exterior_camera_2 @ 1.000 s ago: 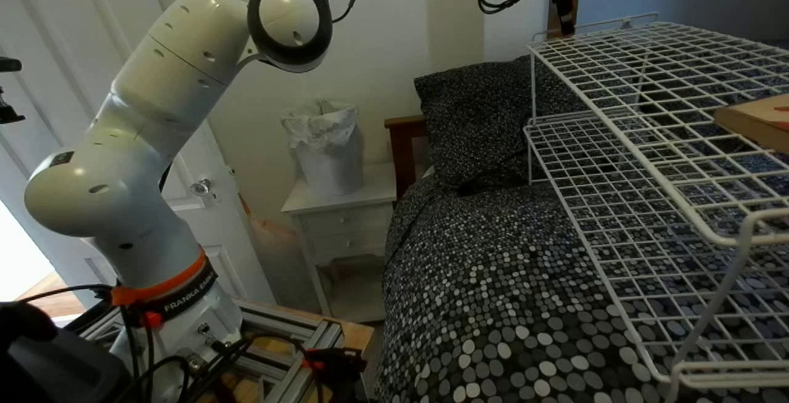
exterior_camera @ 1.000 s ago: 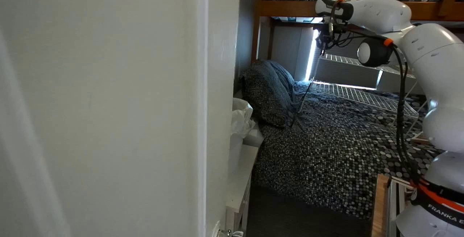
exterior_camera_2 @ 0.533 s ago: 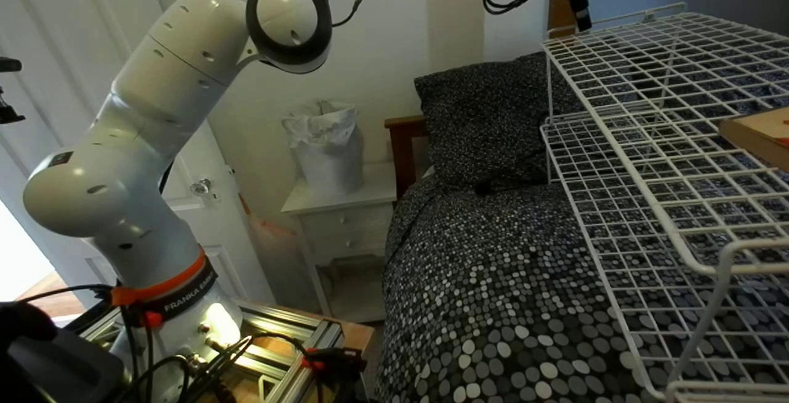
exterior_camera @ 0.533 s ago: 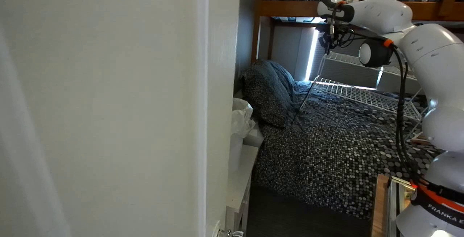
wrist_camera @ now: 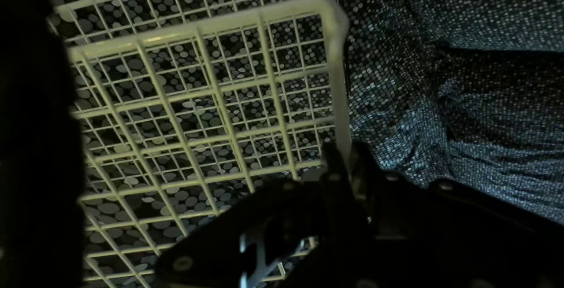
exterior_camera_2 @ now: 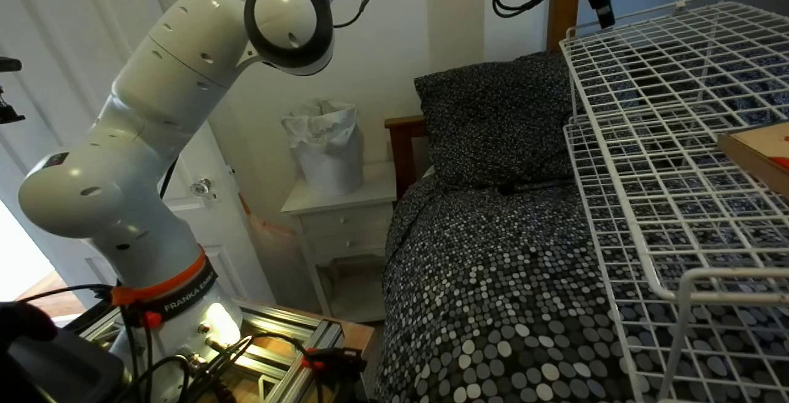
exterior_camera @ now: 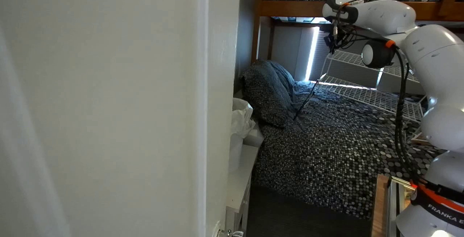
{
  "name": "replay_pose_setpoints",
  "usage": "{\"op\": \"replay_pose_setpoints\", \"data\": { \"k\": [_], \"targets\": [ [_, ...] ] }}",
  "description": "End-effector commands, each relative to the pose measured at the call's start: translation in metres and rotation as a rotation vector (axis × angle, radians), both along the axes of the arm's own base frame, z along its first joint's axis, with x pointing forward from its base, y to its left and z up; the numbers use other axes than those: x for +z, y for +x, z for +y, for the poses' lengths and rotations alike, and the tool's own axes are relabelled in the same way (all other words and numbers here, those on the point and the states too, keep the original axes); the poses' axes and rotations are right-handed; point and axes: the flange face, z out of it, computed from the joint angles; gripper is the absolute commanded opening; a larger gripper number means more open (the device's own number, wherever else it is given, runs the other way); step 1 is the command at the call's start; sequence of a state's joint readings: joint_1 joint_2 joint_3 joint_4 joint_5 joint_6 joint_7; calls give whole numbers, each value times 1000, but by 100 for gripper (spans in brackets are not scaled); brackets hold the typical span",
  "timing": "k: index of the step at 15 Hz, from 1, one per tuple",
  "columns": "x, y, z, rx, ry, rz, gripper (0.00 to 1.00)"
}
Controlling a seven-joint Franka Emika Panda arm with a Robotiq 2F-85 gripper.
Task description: Move the white rack backwards
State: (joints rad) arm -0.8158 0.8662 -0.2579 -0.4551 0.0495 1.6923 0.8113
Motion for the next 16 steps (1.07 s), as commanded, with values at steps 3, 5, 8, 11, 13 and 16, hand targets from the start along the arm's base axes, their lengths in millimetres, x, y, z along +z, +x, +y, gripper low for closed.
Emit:
{"op": "replay_pose_setpoints", "data": {
  "k": [3,5,8,11,13,16],
  "targets": [
    [-18,-36,-27,-156,56,13,3],
    [-19,-33,-27,-173,51,-7,3],
    [-22,-25,-19,-164,92,-26,3],
    [-6,1,-5,-51,22,-61,11],
    [-8,2,-5,-50,25,-62,11],
    [-8,2,-5,-51,25,-63,11]
  ]
}}
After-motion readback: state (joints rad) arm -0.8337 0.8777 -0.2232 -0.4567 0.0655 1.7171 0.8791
